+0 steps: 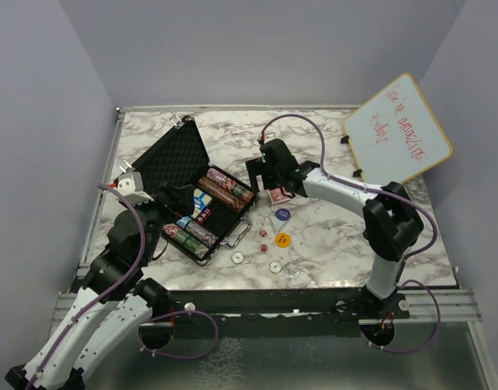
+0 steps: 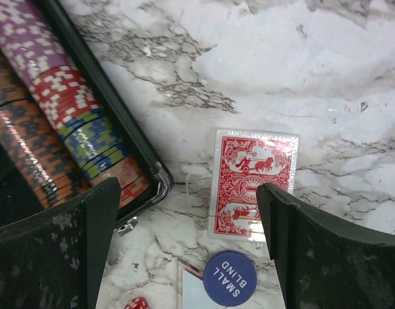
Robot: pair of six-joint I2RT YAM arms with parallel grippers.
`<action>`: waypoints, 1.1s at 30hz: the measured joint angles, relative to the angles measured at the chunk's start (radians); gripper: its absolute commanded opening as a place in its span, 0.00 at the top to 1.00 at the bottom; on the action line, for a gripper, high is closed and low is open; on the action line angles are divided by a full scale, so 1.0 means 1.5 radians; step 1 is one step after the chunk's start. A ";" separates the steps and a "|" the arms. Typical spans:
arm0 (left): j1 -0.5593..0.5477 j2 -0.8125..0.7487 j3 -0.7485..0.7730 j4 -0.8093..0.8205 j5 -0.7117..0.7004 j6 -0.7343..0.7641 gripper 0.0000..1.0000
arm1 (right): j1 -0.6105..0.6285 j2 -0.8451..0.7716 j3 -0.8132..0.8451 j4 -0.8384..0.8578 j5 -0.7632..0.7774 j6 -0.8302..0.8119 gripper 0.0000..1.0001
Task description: Pack up texas hold em set
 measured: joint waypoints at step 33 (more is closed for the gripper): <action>0.000 0.012 -0.007 0.005 0.023 0.000 0.01 | -0.081 0.142 0.051 -0.051 -0.023 -0.007 0.11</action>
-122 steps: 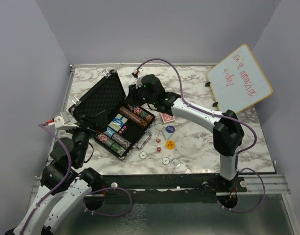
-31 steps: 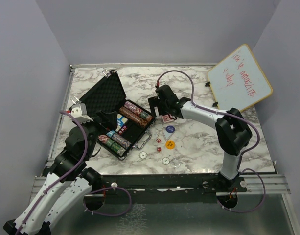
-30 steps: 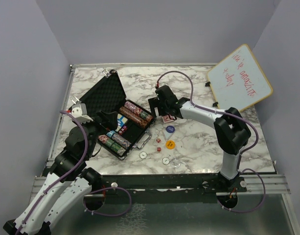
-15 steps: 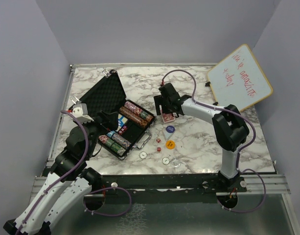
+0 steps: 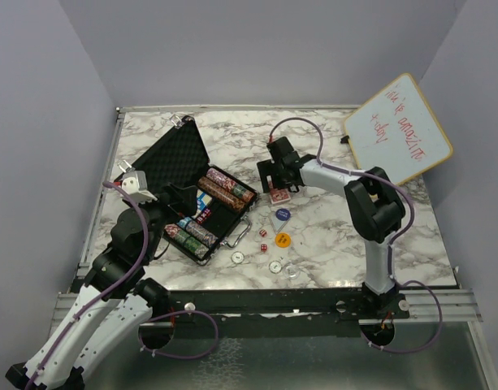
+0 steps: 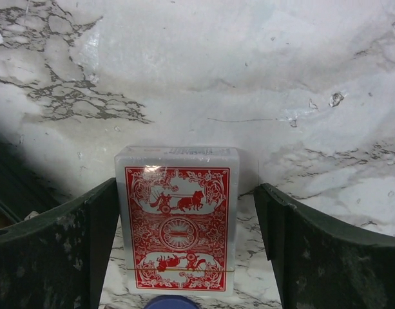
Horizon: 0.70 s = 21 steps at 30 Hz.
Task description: Pack up texas hold em set
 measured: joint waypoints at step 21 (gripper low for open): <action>0.000 0.050 0.000 0.007 0.034 0.000 0.01 | 0.004 -0.207 -0.144 0.147 0.034 0.126 0.49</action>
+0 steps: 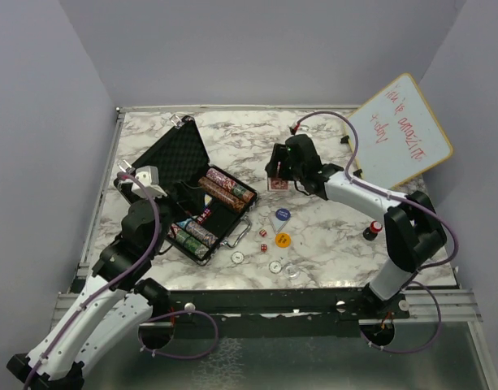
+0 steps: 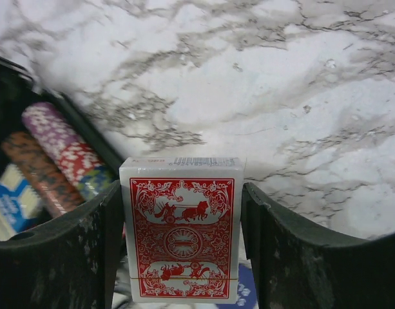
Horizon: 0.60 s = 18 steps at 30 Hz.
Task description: Pack up texas hold em set
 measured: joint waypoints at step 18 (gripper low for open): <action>0.000 0.142 -0.244 0.301 0.275 -0.118 0.18 | 0.163 -0.121 -0.185 0.146 0.028 0.600 0.49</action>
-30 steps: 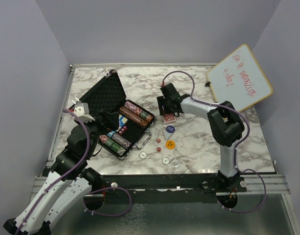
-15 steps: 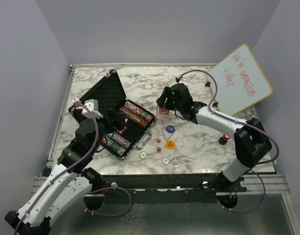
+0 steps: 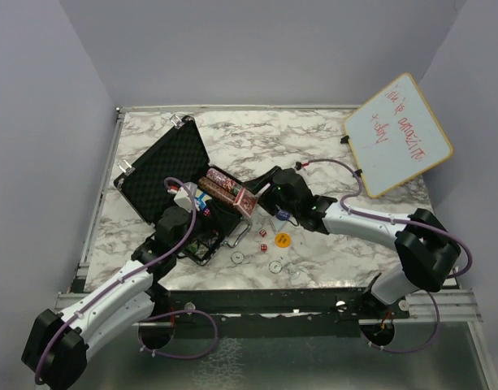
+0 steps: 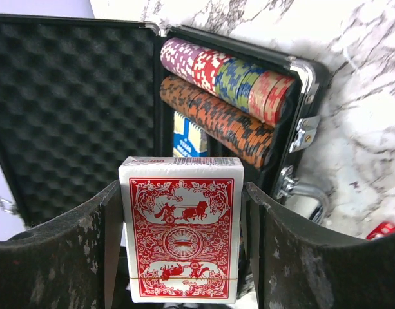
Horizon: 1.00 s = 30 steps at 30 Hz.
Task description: Pack up texas hold em set
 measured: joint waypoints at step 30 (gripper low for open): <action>-0.001 0.059 -0.019 0.193 0.070 -0.032 1.00 | 0.036 0.009 0.025 -0.061 -0.030 0.197 0.20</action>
